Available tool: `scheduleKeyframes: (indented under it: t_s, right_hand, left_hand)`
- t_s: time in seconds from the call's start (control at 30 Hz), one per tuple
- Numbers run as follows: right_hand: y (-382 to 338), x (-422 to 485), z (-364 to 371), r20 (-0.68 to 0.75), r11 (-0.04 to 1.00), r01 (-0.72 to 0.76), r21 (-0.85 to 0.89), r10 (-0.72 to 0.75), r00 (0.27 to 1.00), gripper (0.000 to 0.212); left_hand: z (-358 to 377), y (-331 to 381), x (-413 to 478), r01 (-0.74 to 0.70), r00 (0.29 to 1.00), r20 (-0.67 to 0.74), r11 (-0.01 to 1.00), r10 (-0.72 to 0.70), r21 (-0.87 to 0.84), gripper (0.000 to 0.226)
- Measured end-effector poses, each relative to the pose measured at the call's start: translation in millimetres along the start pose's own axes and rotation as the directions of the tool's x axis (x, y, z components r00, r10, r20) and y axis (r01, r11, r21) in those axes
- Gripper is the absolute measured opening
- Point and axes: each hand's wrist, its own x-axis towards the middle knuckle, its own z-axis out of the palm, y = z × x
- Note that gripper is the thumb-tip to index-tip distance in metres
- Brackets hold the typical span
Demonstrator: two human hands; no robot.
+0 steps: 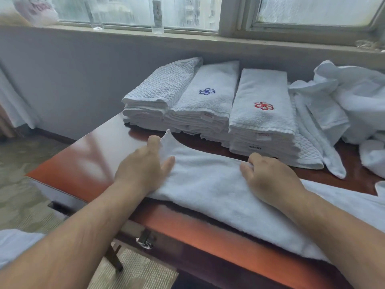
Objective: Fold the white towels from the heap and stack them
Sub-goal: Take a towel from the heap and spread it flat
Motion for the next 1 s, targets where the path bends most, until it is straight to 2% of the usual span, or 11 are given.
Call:
scheduleKeyframes:
  t_s: [0.1, 0.2, 0.33, 0.4, 0.47, 0.53, 0.6, 0.67, 0.73, 0.87, 1.0]
  right_hand:
    - [6, 2, -4, -0.034, 0.998, 0.008, 0.065, -0.005, 0.999, 0.029]
    - [2, -5, -5, -0.122, 0.996, 0.012, -0.089, -0.023, 0.992, 0.032]
    - [-11, -27, -15, -0.203, 0.981, 0.075, -0.18, -0.112, 0.973, 0.029]
    - [-6, -47, -19, -0.157, 0.995, 0.061, -0.084, -0.074, 0.985, 0.037]
    - [12, -68, -18, 0.005, 0.996, 0.042, -0.078, -0.042, 0.999, 0.052]
    - [36, -84, -19, 0.206, 0.997, 0.062, -0.046, -0.051, 0.977, 0.074]
    - [53, -90, -21, 0.248, 0.997, 0.07, 0.029, -0.075, 0.966, 0.084]
    - [57, -93, -23, 0.129, 0.984, 0.085, 0.155, -0.106, 0.986, 0.066]
    - [58, -97, -24, -0.083, 0.96, 0.097, 0.263, -0.078, 0.994, 0.039]
    - [96, -116, -39, -0.269, 0.967, -0.065, 0.246, 0.132, 0.954, 0.025]
    - [167, -148, -54, -0.028, 0.945, -0.32, 0.063, 0.323, 0.946, 0.053]
  left_hand:
    - [-11, -11, 12, -0.045, 0.999, 0.022, 0.996, 0.044, 0.074, 0.058]
    - [-11, -10, 6, -0.008, 1.0, 0.002, 0.975, 0.008, 0.222, 0.071]
    - [-12, 16, -17, -0.293, 0.938, -0.197, 0.956, 0.286, -0.011, 0.046]
    - [-7, 33, -28, -0.407, 0.911, 0.005, 0.903, 0.412, -0.135, 0.047]
    - [3, 40, -36, -0.403, 0.866, 0.282, 0.91, 0.413, -0.098, 0.057]
    - [11, 39, -41, -0.397, 0.857, 0.372, 0.917, 0.357, 0.036, 0.063]
    - [12, 51, -44, -0.333, 0.878, 0.389, 0.939, 0.278, 0.082, 0.063]
    - [13, 78, -46, -0.254, 0.908, 0.355, 0.966, 0.22, 0.051, 0.058]
    - [18, 114, -54, -0.312, 0.921, 0.23, 0.949, 0.315, -0.054, 0.052]
    - [37, 177, -66, -0.513, 0.808, 0.188, 0.823, 0.559, -0.242, 0.047]
    - [55, 214, -64, -0.562, 0.729, 0.356, 0.808, 0.585, -0.178, 0.057]
